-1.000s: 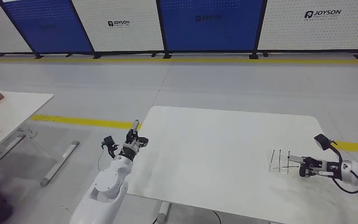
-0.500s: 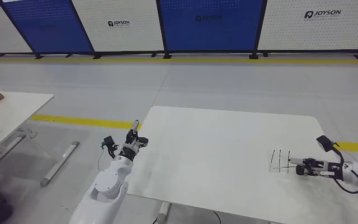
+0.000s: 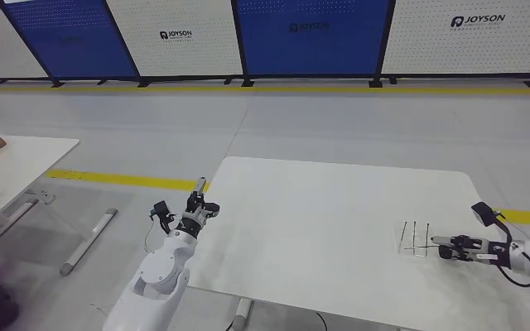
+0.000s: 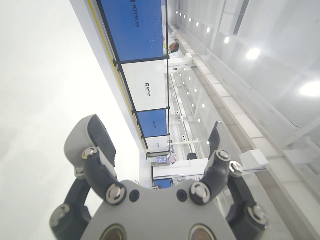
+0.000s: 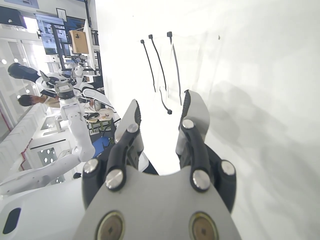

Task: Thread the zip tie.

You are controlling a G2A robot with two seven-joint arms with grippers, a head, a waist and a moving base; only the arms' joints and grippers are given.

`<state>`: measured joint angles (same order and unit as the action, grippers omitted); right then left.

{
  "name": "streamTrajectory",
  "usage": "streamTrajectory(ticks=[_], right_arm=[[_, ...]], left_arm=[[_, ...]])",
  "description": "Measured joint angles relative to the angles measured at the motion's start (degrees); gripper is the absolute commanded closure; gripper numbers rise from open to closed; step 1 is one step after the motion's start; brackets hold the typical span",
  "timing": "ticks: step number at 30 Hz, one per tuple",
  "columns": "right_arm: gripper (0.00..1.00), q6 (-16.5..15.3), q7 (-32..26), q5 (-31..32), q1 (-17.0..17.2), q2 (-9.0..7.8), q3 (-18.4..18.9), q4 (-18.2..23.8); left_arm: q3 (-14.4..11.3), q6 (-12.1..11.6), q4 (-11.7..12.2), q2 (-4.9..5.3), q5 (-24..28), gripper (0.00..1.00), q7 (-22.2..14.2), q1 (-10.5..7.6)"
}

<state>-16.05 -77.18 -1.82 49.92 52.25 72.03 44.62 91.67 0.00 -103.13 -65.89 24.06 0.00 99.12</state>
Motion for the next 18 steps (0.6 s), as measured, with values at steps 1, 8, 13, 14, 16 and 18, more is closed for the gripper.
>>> streamTrajectory(ticks=[1, 8, 13, 14, 16, 18], right_arm=[[0.67, -0.05, -0.02, -0.10, -0.03, -0.02, -0.02, -0.12], [0.83, -0.07, -0.08, -0.60, -0.25, -0.08, -0.46, -0.61], [1.00, 0.14, 0.04, -0.80, -0.42, -0.06, -0.89, -0.93], [1.00, 0.19, 0.05, -0.85, -0.49, -0.06, -0.98, -1.03], [1.00, 0.23, 0.06, -0.94, -0.59, -0.06, -1.11, -1.19], [1.00, 0.24, 0.07, -1.03, -0.69, -0.06, -1.25, -1.34]], left_arm=[[0.00, 0.00, 0.00, 0.00, 0.00, 0.00, 0.00, 0.00], [0.00, 0.00, 0.00, 0.00, 0.00, 0.00, 0.00, 0.00], [0.00, 0.00, 0.00, 0.00, 0.00, 0.00, 0.00, 0.00], [0.00, 0.00, 0.00, 0.00, 0.00, 0.00, 0.00, 0.00], [0.00, 0.00, 0.00, 0.00, 0.00, 0.00, 0.00, 0.00], [0.00, 0.00, 0.00, 0.00, 0.00, 0.00, 0.00, 0.00]])
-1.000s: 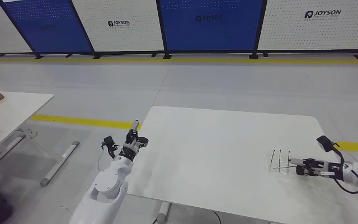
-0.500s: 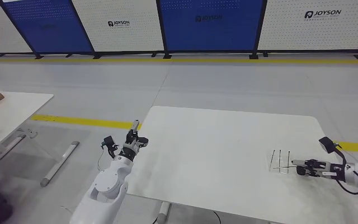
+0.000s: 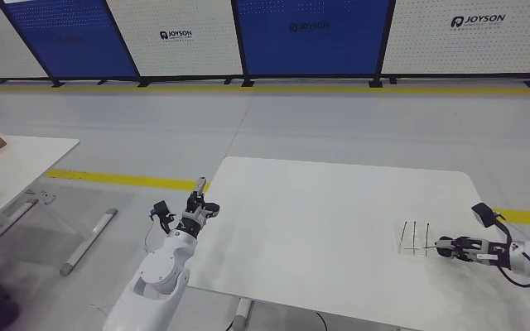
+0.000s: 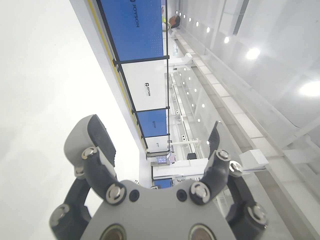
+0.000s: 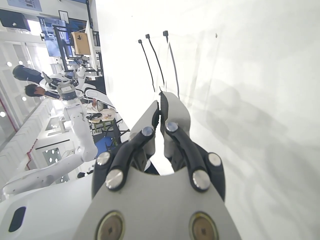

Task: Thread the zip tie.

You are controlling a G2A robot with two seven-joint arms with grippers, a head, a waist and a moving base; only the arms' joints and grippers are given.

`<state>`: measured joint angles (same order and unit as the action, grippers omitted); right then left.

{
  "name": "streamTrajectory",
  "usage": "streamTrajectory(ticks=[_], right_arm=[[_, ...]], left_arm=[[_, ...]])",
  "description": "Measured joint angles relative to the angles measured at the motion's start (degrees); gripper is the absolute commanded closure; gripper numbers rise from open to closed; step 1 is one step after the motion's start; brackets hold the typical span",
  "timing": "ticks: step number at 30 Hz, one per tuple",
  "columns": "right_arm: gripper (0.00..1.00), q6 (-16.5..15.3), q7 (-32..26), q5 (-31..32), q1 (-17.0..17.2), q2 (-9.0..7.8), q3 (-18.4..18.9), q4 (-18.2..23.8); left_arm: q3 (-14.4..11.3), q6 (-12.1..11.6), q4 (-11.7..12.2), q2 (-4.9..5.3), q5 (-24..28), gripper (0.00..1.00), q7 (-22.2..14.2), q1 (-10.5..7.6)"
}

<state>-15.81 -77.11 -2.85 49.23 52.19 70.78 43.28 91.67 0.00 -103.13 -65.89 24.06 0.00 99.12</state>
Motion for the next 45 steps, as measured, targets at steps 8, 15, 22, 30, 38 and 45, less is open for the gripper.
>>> streamTrajectory(ticks=[8, 15, 22, 30, 38, 45], right_arm=[[1.00, -1.39, -0.29, -2.02, -0.05, -0.31, 0.74, -0.47], [1.00, -3.71, -2.49, -8.24, 1.71, -1.58, 4.97, 1.08], [1.00, -3.67, -2.53, -19.47, 9.56, -4.19, 12.95, 15.03], [1.00, -3.15, -2.53, -21.97, 15.66, -5.96, 16.71, 23.90], [1.00, -2.71, 0.52, -24.82, 18.34, -4.96, 13.59, 26.65], [1.00, -3.68, 7.25, -30.67, 18.95, -2.25, 6.31, 34.35]], left_arm=[[0.00, 0.00, 0.00, 0.00, 0.00, 0.00, 0.00, 0.00], [0.00, 0.00, 0.00, 0.00, 0.00, 0.00, 0.00, 0.00], [0.00, 0.00, 0.00, 0.00, 0.00, 0.00, 0.00, 0.00], [0.00, 0.00, 0.00, 0.00, 0.00, 0.00, 0.00, 0.00], [0.00, 0.00, 0.00, 0.00, 0.00, 0.00, 0.00, 0.00], [0.00, 0.00, 0.00, 0.00, 0.00, 0.00, 0.00, 0.00]])
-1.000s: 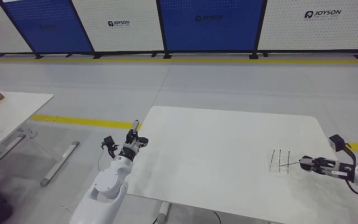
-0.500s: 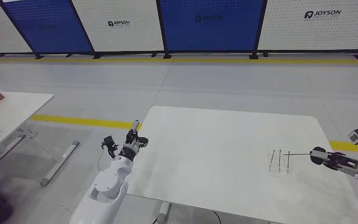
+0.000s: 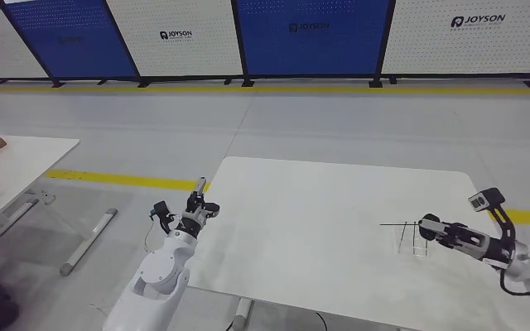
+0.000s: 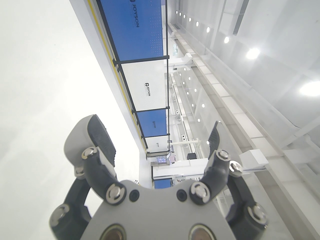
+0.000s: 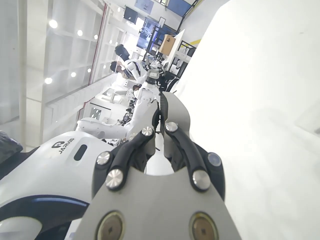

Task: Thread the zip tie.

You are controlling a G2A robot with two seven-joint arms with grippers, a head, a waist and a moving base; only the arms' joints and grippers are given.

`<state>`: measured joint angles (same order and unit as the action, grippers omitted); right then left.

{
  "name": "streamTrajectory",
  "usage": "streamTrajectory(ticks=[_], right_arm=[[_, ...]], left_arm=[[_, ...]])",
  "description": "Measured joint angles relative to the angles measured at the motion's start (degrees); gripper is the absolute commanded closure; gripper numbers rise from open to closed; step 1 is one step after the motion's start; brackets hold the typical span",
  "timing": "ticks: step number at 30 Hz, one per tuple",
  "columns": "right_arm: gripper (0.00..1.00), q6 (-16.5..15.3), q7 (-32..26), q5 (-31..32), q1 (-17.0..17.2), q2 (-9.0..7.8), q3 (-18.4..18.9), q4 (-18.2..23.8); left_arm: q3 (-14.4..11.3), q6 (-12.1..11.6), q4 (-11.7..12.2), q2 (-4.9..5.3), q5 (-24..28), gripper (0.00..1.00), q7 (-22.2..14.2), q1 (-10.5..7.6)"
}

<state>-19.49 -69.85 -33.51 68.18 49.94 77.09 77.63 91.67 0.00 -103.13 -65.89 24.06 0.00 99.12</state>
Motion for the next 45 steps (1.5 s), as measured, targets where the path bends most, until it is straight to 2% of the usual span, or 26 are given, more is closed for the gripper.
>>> streamTrajectory(ticks=[2, 5, 13, 16, 19, 23, 27, 29, 32, 37, 40, 42, 45], right_arm=[[1.00, 0.01, 4.08, 3.45, -0.32, 1.13, -3.86, 2.63], [1.00, 0.01, 6.20, 4.42, -0.81, 1.98, -7.64, 3.05], [1.00, 0.01, 6.04, 4.27, -0.80, 1.92, -7.03, 2.96], [1.00, 0.01, 6.04, 4.27, -0.80, 1.92, -7.03, 2.97], [1.00, 0.01, 6.04, 4.28, -0.80, 1.92, -7.03, 2.97], [1.00, 0.01, 6.04, 4.28, -0.80, 1.92, -7.03, 2.97], [1.00, 0.01, 6.04, 4.28, -0.80, 1.92, -7.03, 2.97], [1.00, 0.01, 6.04, 4.28, -0.80, 1.92, -7.03, 2.97], [1.00, 0.01, 6.04, 4.28, -0.80, 1.92, -7.03, 2.97], [1.00, 0.02, 6.11, 4.31, -0.76, 1.93, -7.03, 2.96], [1.00, 0.08, 9.38, 3.67, 0.05, 2.37, -7.71, 3.26], [1.00, 0.02, 12.80, 3.83, 0.21, 3.03, -8.57, 4.84], [1.00, 0.01, 16.95, 4.62, 0.41, 4.42, -10.55, 7.31]], left_arm=[[0.00, 0.00, 0.00, 0.00, 0.00, 0.00, 0.00, 0.00], [0.00, 0.00, 0.00, 0.00, 0.00, 0.00, 0.00, 0.00], [-0.03, -0.03, -0.06, -0.01, 0.01, 0.00, -0.04, -0.07], [-0.85, -0.15, -1.28, -0.08, -0.70, 0.00, -1.29, -1.00], [-3.22, 0.42, -2.86, -0.26, -2.95, 0.00, -2.20, -2.68], [-8.97, 1.13, -3.23, -0.74, -6.65, 0.00, -3.33, -5.29], [-15.04, 1.81, -1.52, -1.37, -8.54, 0.00, -4.29, -7.36], [-17.69, 2.07, 0.50, -1.69, -8.51, 0.00, -5.62, -8.57], [-18.50, 1.68, 2.01, -1.84, -8.85, 0.00, -4.67, -9.46], [-18.41, 1.68, 1.90, -1.83, -8.85, 0.00, -4.65, -9.39], [-18.26, 0.74, 1.35, -1.89, -7.76, 0.00, -4.63, -9.22], [-18.01, -0.65, 0.21, -1.85, -4.26, 0.00, -8.02, -8.66], [-18.96, -0.29, -0.70, -1.72, -2.43, 0.00, -14.42, -8.42]])
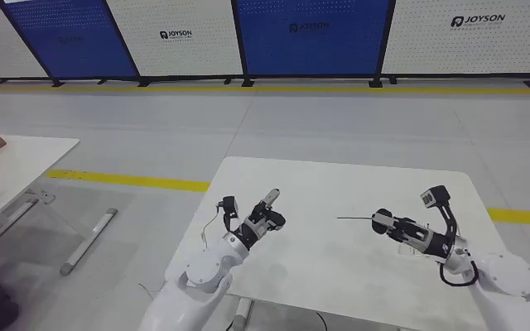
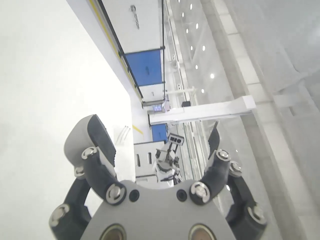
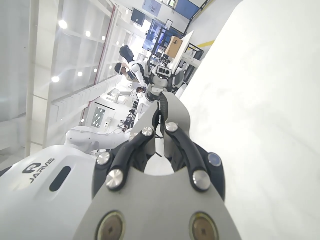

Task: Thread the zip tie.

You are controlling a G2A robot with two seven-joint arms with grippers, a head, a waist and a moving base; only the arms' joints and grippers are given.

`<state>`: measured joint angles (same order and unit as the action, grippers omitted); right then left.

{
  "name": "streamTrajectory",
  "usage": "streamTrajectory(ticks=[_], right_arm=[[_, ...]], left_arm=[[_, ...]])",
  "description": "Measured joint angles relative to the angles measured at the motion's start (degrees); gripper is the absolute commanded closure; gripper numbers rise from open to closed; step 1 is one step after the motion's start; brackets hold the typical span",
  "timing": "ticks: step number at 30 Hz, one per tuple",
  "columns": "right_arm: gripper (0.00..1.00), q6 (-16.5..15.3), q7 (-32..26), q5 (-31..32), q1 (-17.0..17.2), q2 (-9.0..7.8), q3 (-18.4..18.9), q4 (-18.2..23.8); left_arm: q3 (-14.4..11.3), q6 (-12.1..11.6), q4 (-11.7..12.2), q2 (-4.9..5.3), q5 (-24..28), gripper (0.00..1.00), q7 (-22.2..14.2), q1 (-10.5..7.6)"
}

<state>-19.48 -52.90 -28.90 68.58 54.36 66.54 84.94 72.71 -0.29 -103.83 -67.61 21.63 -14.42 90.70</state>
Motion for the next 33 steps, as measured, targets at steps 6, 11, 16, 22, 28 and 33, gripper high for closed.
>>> streamTrajectory(ticks=[6, 11, 16, 22, 28, 33], right_arm=[[1.00, 0.00, 7.67, 5.92, -0.16, 3.06, -5.46, 1.25], [1.00, 0.00, 7.73, 5.86, -0.16, 3.13, -5.57, 1.07], [1.00, 0.00, 7.73, 5.86, -0.16, 3.14, -5.57, 1.08], [1.00, 0.02, 12.71, 6.75, 1.11, 3.60, -5.63, 1.82], [1.00, 0.00, 20.55, 11.93, 2.67, 5.14, -8.35, 4.00], [1.00, 0.00, 20.32, 11.70, 2.64, 5.12, -8.30, 3.97]], left_arm=[[-5.94, -0.50, 0.82, -0.62, -0.32, 0.00, -4.20, -2.17], [-7.61, -1.17, 1.90, -0.88, -0.64, 0.00, -3.67, -2.90], [-7.56, -1.14, 1.87, -0.87, -0.62, 0.00, -3.69, -2.88], [-7.48, -3.86, 3.59, -1.13, 2.63, 0.00, -3.12, -3.40], [-13.72, -7.03, 6.45, -2.49, 1.50, 0.00, -1.42, -7.54], [-13.79, -7.13, 6.58, -2.52, 1.41, 0.00, -1.24, -7.62]])
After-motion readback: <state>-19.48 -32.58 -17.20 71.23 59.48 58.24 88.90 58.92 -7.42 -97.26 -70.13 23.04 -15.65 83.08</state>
